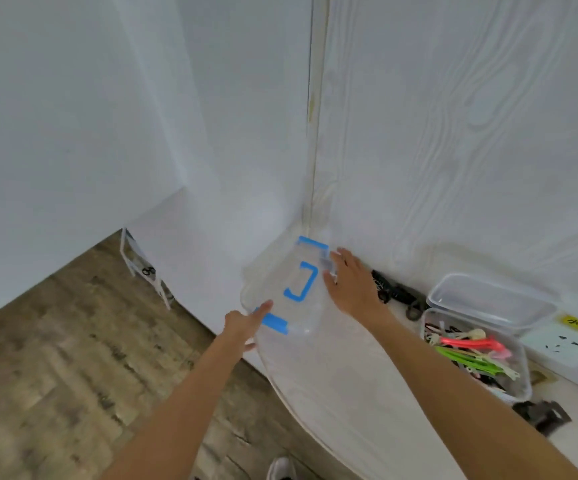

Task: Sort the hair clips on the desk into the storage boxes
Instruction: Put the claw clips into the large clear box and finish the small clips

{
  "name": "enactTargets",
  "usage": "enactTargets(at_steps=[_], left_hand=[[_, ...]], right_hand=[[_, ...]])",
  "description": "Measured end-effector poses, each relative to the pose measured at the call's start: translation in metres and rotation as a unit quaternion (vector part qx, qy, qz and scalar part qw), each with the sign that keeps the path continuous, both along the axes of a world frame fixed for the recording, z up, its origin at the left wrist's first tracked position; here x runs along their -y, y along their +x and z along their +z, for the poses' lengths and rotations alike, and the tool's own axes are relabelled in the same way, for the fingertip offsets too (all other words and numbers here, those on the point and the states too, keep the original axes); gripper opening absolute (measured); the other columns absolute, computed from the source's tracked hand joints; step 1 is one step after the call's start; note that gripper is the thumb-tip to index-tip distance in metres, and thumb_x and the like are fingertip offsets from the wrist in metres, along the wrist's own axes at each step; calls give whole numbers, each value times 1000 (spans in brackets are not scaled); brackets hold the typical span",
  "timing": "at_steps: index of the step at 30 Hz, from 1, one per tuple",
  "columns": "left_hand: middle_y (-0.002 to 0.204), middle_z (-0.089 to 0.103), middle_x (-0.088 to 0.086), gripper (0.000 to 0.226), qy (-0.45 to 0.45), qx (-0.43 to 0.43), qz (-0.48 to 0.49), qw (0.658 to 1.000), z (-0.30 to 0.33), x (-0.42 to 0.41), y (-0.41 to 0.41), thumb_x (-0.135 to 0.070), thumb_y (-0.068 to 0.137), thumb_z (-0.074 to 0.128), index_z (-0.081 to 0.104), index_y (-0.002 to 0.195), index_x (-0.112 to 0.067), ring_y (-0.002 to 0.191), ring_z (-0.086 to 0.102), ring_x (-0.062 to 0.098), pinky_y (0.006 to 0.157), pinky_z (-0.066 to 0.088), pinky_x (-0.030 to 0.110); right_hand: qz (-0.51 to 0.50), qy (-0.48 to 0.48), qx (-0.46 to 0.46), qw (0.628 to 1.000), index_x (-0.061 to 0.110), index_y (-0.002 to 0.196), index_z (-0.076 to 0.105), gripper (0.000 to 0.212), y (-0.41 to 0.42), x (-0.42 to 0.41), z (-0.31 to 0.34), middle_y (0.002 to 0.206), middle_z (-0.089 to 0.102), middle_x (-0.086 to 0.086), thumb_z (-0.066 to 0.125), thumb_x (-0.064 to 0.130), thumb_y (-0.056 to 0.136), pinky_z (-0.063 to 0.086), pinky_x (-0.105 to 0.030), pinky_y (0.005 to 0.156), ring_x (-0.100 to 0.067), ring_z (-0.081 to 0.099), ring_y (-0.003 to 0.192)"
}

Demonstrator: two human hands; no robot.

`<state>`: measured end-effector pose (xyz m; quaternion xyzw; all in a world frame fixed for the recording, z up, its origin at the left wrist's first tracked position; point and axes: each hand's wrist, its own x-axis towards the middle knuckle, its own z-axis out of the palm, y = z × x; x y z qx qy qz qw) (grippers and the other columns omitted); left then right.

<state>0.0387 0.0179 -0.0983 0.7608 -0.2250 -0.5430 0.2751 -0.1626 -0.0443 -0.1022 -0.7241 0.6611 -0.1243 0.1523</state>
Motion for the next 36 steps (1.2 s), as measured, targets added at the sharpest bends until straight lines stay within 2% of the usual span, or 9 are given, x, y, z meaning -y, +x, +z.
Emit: enactTargets(at_steps=[6, 10, 13, 18, 21, 26, 28, 32, 36], left_hand=[[96, 67, 7, 39, 83, -71, -197, 974, 17, 11, 34, -26, 86, 66, 53, 115, -3, 79, 69, 19, 63, 60, 32], [106, 69, 2, 29, 144, -38, -331, 932, 25, -2, 59, -29, 86, 66, 58, 110, -14, 91, 69, 17, 70, 58, 27], [106, 69, 6, 38, 35, 10, -245, 969, 3, -21, 53, -32, 80, 72, 58, 110, -14, 91, 68, 21, 86, 55, 37], [82, 71, 4, 40, -133, 145, -53, 979, -25, -68, 21, -48, 72, 75, 68, 89, -13, 77, 68, 21, 78, 57, 37], [62, 71, 2, 38, -141, 11, -3, 990, -30, -80, -1, -38, 75, 75, 69, 85, -2, 62, 70, 19, 63, 60, 34], [93, 65, 18, 32, -126, -10, 13, 992, -35, -74, -30, -32, 89, 60, 65, 88, -1, 86, 62, 28, 81, 53, 41], [117, 60, 22, 33, -124, 82, -35, 988, -32, -74, -31, -29, 94, 51, 60, 107, 1, 103, 58, 33, 92, 47, 40], [124, 58, 11, 34, -224, 279, -121, 926, -10, -90, -32, -36, 94, 48, 57, 120, -15, 111, 56, 28, 90, 40, 32], [130, 56, 6, 51, -145, 357, -317, 867, 3, -99, -33, -47, 92, 47, 49, 130, -15, 117, 54, 25, 95, 40, 32]], right_hand=[[-80, -51, -28, 995, 16, 78, 57, 37, -16, -9, 13, 82, 57, -2, 54, 52, 84, 43, -32, 65, -26, 62, 80], [-46, 99, 64, 992, 20, 92, 51, 34, -35, -35, 17, 85, 51, 6, 66, 48, 78, 37, -25, 70, -12, 48, 78], [-92, 206, 220, 949, 11, 99, 65, 29, -45, -68, 7, 86, 62, 2, 66, 35, 84, 46, -16, 60, -8, 60, 64], [-209, 186, 323, 904, -5, 87, 71, 14, -85, -129, -18, 64, 65, -6, 61, 6, 87, 41, -7, 40, -1, 56, 41], [-254, 191, 370, 873, -9, 85, 68, 13, -111, -159, -23, 55, 61, -3, 60, 1, 87, 39, -7, 39, -1, 53, 37], [-258, 88, 368, 889, 1, 97, 65, 18, -129, -169, -3, 79, 63, -11, 48, 4, 93, 44, -7, 45, -13, 57, 59], [-223, 61, 336, 913, 6, 99, 65, 21, -124, -167, 9, 91, 65, -12, 45, 6, 94, 45, -6, 50, -13, 58, 67], [-132, 177, 247, 943, 7, 122, 58, 33, -100, -170, 20, 121, 59, -8, 41, 21, 98, 46, -30, 87, -18, 58, 99], [-143, 209, 208, 945, 16, 140, 38, 49, -84, -177, 29, 147, 37, -4, 43, 37, 96, 31, -34, 110, -20, 41, 131]])
